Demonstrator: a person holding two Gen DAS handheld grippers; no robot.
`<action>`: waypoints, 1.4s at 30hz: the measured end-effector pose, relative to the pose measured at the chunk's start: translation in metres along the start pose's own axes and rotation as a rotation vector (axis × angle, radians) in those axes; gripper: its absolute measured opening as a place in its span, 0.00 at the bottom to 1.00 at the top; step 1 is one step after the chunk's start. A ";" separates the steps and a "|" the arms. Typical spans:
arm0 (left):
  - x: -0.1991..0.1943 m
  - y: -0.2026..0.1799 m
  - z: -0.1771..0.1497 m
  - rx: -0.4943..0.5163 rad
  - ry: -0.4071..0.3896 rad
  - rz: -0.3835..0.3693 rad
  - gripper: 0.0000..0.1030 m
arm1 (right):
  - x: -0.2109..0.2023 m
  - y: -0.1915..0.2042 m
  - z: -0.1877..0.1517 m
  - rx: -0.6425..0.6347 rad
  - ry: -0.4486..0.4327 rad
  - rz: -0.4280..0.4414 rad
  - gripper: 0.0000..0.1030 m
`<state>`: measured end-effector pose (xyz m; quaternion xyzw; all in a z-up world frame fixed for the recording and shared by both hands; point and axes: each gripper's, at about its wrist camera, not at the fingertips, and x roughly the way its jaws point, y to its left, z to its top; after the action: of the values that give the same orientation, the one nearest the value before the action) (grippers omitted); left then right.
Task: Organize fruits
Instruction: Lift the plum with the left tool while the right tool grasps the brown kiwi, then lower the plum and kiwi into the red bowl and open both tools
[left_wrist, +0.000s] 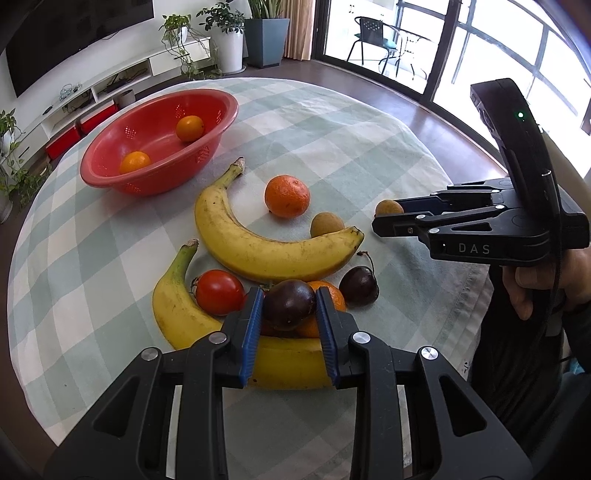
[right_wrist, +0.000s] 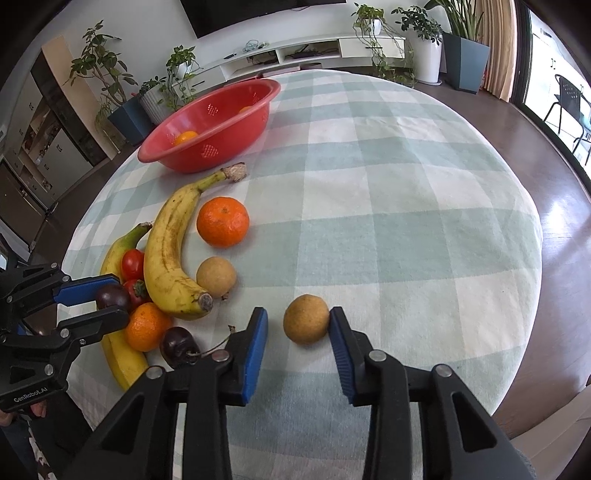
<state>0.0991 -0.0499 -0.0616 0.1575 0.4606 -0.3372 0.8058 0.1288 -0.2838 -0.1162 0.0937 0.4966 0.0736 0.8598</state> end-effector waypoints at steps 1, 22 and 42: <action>0.000 0.001 -0.001 -0.005 -0.003 -0.001 0.26 | 0.000 0.000 0.000 0.002 -0.001 0.002 0.31; -0.045 0.049 0.015 -0.145 -0.144 0.012 0.26 | -0.046 -0.013 0.031 0.024 -0.135 0.050 0.27; -0.003 0.135 0.135 -0.188 -0.180 0.108 0.26 | 0.004 0.071 0.181 -0.169 -0.142 0.154 0.27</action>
<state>0.2770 -0.0269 0.0044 0.0750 0.4070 -0.2615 0.8720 0.2855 -0.2302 -0.0143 0.0638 0.4180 0.1739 0.8894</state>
